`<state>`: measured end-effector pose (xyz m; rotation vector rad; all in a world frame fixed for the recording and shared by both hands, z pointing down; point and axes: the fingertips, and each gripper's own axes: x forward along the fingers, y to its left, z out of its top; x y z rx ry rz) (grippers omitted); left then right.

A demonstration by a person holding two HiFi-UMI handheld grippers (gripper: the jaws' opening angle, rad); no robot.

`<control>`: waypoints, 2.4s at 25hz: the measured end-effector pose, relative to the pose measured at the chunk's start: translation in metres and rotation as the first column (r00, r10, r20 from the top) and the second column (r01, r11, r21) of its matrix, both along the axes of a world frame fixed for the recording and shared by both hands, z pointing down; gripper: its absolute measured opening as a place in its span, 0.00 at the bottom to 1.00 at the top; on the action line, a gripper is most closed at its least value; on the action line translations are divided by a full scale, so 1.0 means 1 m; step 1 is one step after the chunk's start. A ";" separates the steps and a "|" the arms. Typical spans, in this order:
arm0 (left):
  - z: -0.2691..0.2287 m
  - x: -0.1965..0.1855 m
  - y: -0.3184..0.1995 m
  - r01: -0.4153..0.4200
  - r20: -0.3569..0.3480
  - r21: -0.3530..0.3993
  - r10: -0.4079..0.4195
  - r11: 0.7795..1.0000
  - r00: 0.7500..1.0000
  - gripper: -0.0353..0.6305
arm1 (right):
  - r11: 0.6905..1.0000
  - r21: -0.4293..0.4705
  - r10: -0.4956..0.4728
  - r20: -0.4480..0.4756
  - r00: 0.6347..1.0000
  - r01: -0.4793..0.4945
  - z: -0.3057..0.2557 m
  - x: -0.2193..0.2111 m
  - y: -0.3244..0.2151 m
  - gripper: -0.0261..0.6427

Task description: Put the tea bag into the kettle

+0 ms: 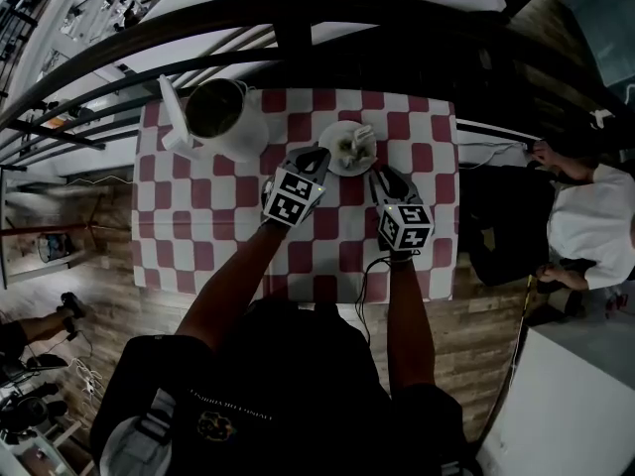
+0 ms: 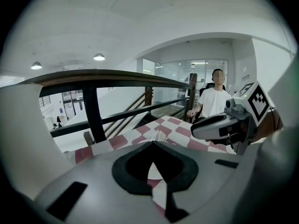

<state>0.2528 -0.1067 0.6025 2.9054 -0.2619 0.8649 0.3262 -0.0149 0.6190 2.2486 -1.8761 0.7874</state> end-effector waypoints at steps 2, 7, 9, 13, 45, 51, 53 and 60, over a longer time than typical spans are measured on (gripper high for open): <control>0.004 0.000 0.002 -0.001 0.006 -0.012 0.001 1.000 1.000 0.05 | 1.000 -0.020 -0.007 0.006 1.000 0.007 0.006 -0.003 -0.001 0.20; 0.011 0.015 -0.007 -0.008 -0.002 -0.018 0.008 1.000 1.000 0.05 | 0.998 -0.056 -0.020 -0.012 1.000 0.020 0.017 0.008 -0.016 0.22; 0.014 0.013 -0.006 -0.017 0.003 -0.017 0.017 1.000 1.000 0.05 | 0.997 -0.073 -0.014 -0.012 1.000 0.013 0.025 0.003 -0.016 0.22; 0.036 0.004 0.001 0.000 0.038 -0.072 0.002 0.997 0.999 0.05 | 0.993 -0.120 -0.011 0.008 1.000 0.012 0.043 -0.004 -0.014 0.24; 0.051 -0.004 -0.016 0.019 0.057 -0.097 -0.014 0.995 0.998 0.05 | 0.977 -0.201 0.047 -0.093 0.995 -0.065 0.059 0.009 -0.027 0.06; 0.045 -0.012 -0.011 0.028 0.050 -0.085 -0.024 0.996 0.998 0.05 | 0.983 -0.177 0.041 -0.086 0.995 -0.056 0.052 0.001 -0.023 0.06; 0.042 -0.016 -0.010 0.034 0.050 -0.082 -0.030 0.996 0.998 0.05 | 0.984 -0.172 0.035 -0.085 0.996 -0.049 0.049 -0.003 -0.022 0.06; 0.031 -0.031 -0.006 0.060 0.031 -0.065 -0.059 0.996 0.998 0.05 | 0.987 -0.160 0.010 -0.083 0.996 -0.024 0.041 -0.018 -0.016 0.06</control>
